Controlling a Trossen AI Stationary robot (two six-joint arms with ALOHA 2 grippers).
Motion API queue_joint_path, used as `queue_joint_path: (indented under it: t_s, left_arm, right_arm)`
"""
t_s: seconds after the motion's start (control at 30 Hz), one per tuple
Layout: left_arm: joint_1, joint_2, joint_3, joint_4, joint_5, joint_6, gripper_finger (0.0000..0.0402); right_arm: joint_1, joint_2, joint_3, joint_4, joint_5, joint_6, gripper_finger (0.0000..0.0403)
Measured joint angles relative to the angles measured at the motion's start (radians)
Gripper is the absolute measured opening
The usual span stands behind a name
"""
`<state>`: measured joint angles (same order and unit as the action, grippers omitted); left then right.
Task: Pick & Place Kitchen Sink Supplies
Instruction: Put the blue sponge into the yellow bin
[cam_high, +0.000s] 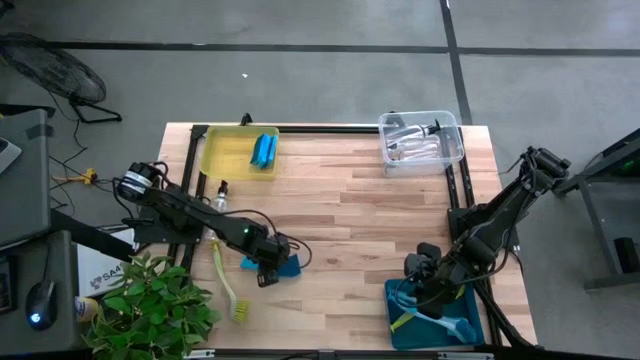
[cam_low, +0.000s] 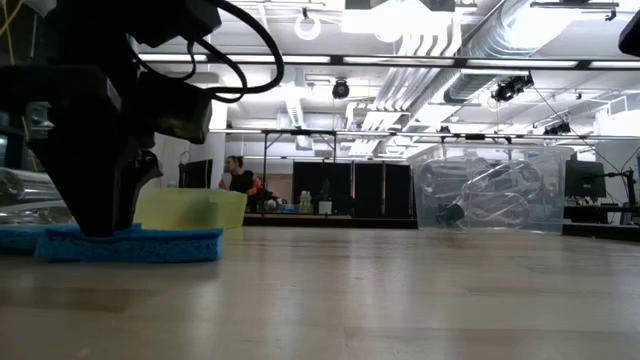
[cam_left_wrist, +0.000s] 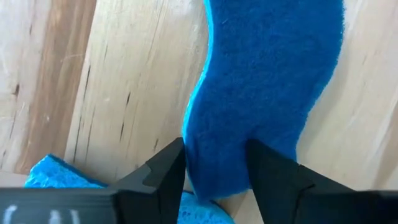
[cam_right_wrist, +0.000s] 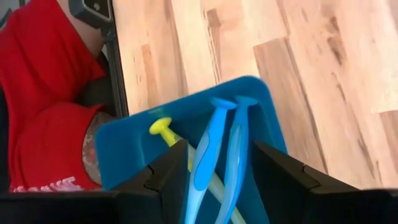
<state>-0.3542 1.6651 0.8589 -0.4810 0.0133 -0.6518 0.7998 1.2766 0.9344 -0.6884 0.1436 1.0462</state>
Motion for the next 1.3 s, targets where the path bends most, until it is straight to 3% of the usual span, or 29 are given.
queue_joint_path:
  t_s: [0.17, 0.4, 0.63, 0.73, 1.0, 1.17, 1.3]
  left_arm:
    - [0.0, 0.027, 0.0, -0.006, 0.002, 0.001, 0.0113]
    - [-0.001, 0.029, -0.001, 0.004, 0.011, 0.019, 0.0019]
    - [-0.004, 0.03, 0.021, -0.01, -0.034, 0.044, 0.0007]
    - [-0.016, 0.034, 0.071, -0.036, -0.136, 0.077, 0.0006]
    - [-0.053, 0.036, 0.18, -0.076, -0.575, 0.195, 0.0005]
    - [-0.058, 0.036, 0.202, -0.042, -0.722, 0.265, 0.0004]
    - [-0.058, 0.035, 0.208, 0.019, -0.742, 0.345, 0.0004]
  right_arm:
    - [0.0, 0.0, 0.0, 0.005, 0.063, -0.014, 0.0165]
    - [0.0, 0.0, 0.0, 0.014, 0.197, -0.046, 0.0165]
    - [0.0, 0.0, 0.0, 0.091, 0.395, -0.134, 0.0165]
    - [0.0, 0.004, 0.0, 0.153, 0.503, -0.207, 0.0165]
    - [-0.002, 0.103, 0.0, 0.251, 0.688, -0.256, 0.0165]
    - [-0.006, 0.226, -0.001, 0.302, 0.802, -0.187, 0.0165]
    - [-0.046, 0.322, -0.001, 0.415, 0.838, -0.231, 0.0165]
